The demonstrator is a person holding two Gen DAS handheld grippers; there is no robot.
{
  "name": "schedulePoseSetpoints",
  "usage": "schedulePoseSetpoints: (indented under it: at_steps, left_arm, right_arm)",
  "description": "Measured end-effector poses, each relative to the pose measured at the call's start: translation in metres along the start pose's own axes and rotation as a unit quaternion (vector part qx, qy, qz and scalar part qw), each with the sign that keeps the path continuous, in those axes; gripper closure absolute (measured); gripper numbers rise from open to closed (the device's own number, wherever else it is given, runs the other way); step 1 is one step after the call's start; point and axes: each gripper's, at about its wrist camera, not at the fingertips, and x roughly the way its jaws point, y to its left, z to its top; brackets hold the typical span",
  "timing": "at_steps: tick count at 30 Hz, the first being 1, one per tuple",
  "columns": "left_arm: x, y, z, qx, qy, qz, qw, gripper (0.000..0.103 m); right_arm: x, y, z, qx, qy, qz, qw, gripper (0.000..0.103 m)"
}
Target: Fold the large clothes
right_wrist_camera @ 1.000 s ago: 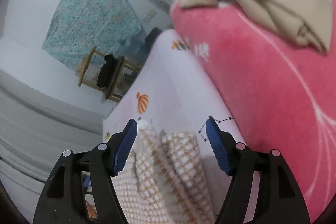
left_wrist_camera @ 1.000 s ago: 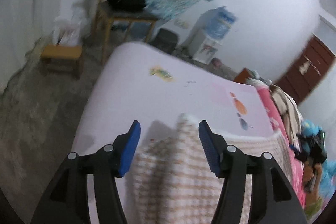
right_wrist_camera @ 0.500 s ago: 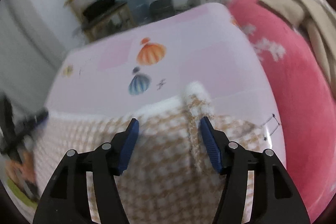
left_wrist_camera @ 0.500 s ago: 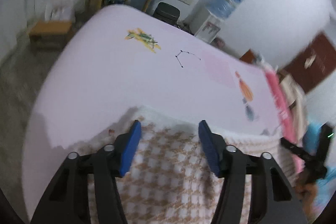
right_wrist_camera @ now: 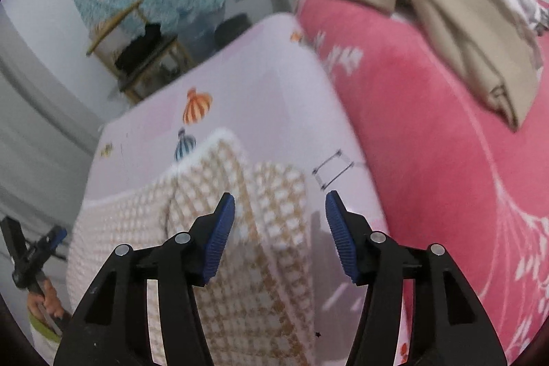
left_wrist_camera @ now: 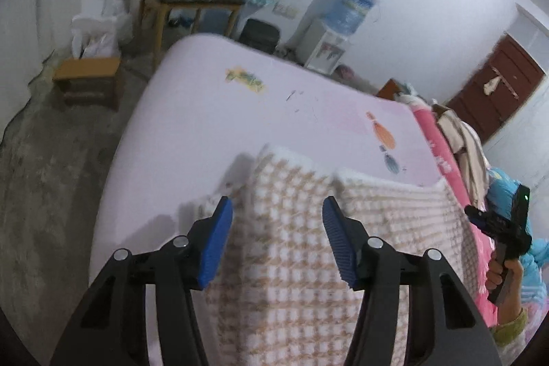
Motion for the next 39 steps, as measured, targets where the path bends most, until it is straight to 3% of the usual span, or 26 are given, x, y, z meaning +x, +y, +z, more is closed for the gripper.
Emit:
schedulePoseSetpoints:
  at_steps: [3, 11, 15, 17, 24, 27, 31, 34, 38, 39]
  left_arm:
    - [0.009, 0.014, -0.005, -0.025, 0.024, 0.004, 0.9994, 0.055]
    - [0.016, 0.022, -0.010, -0.023, 0.040, 0.005, 0.9989, 0.059]
    - [0.014, 0.022, -0.014, -0.024, 0.052, -0.013, 0.9983, 0.071]
    - [0.011, 0.017, -0.018, -0.011, 0.054, -0.018, 0.9983, 0.071]
    - [0.014, 0.012, -0.028, 0.011, 0.042, 0.021, 0.9988, 0.071]
    - [0.012, 0.009, -0.030, 0.031, 0.033, 0.029, 0.9986, 0.074]
    - [0.013, 0.011, -0.029, 0.026, 0.036, 0.022, 0.9988, 0.074]
    - [0.014, 0.009, -0.029, 0.025, 0.035, 0.023, 0.9988, 0.074]
    - [0.015, 0.007, -0.031, 0.031, 0.028, 0.027, 0.9987, 0.079]
    - [0.014, 0.006, -0.032, 0.034, 0.024, 0.029, 0.9987, 0.085]
  right_arm:
    - [0.009, 0.005, -0.004, 0.003, 0.014, 0.024, 1.000, 0.050]
    - [0.010, 0.009, -0.009, -0.016, 0.017, 0.003, 1.000, 0.066]
    - [0.009, 0.009, -0.010, -0.017, 0.012, -0.002, 1.000, 0.067]
    - [0.009, 0.009, -0.011, -0.022, 0.010, -0.007, 1.000, 0.067]
    - [0.008, 0.015, -0.013, -0.042, 0.002, -0.019, 0.999, 0.068]
    - [-0.004, 0.002, -0.008, -0.016, -0.016, 0.001, 1.000, 0.068]
    - [-0.029, -0.038, 0.003, 0.071, -0.051, 0.057, 0.995, 0.068]
    - [-0.030, -0.047, 0.005, 0.086, -0.041, 0.092, 0.991, 0.068]
    - [-0.016, -0.032, -0.002, 0.045, -0.009, 0.068, 0.997, 0.068]
    - [-0.008, -0.025, -0.006, 0.029, 0.004, 0.059, 0.998, 0.068]
